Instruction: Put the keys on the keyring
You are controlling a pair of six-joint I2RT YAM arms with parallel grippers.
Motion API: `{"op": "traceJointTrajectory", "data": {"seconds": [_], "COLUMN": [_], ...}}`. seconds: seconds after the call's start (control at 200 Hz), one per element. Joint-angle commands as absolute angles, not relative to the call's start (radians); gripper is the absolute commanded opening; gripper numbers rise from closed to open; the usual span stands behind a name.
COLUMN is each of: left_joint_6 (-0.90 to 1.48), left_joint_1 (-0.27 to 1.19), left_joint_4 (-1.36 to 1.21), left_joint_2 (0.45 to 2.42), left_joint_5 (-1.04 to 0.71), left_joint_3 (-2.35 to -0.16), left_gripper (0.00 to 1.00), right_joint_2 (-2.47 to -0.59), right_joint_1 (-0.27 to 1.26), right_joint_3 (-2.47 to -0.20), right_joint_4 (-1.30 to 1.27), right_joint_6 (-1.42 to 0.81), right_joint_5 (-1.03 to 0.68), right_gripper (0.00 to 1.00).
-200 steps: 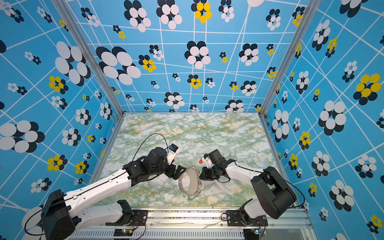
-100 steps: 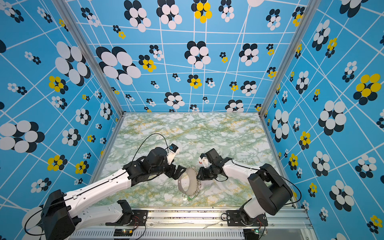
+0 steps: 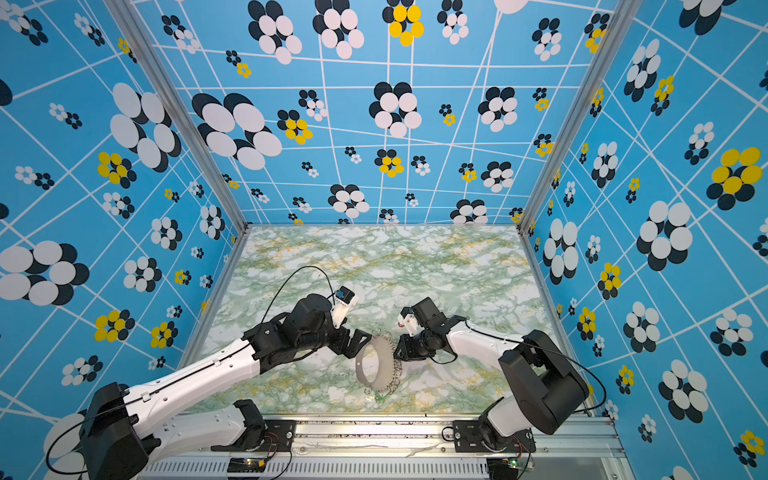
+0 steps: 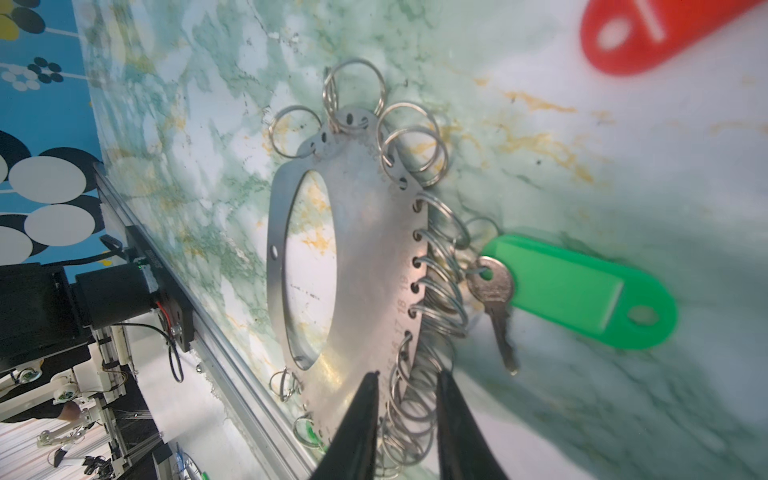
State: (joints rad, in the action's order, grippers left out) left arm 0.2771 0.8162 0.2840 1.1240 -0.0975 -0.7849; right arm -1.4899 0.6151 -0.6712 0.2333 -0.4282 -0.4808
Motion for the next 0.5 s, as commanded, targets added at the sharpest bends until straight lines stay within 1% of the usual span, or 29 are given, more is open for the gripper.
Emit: {"op": "traceJointTrajectory", "data": {"seconds": [0.0,0.175,0.38,0.495], "left_joint_6": [0.294,0.291,0.291,0.294], "left_joint_1": [0.808,0.808,0.808,0.807], "left_joint_4": [0.269,0.284,0.285,0.277], "left_joint_2": [1.112,1.101,1.097,1.097], "left_joint_5": [-0.098,-0.093,-0.091,-0.092], "left_joint_3": [-0.768,-0.772,-0.769,-0.767], "left_gripper": [1.0,1.0,1.0,1.0], "right_joint_2": [-1.506,-1.503,-1.401,-1.338], "right_joint_1": [0.62,0.634,0.674,0.7], "right_joint_3": [-0.674,-0.698,-0.719,-0.761], "right_joint_4": [0.27,0.316,0.411,0.489], "right_joint_6": [-0.396,-0.356,-0.267,-0.168], "right_joint_5": [-0.47,-0.43,-0.306,-0.22], "right_gripper": [0.25,0.24,0.25,0.27]}}
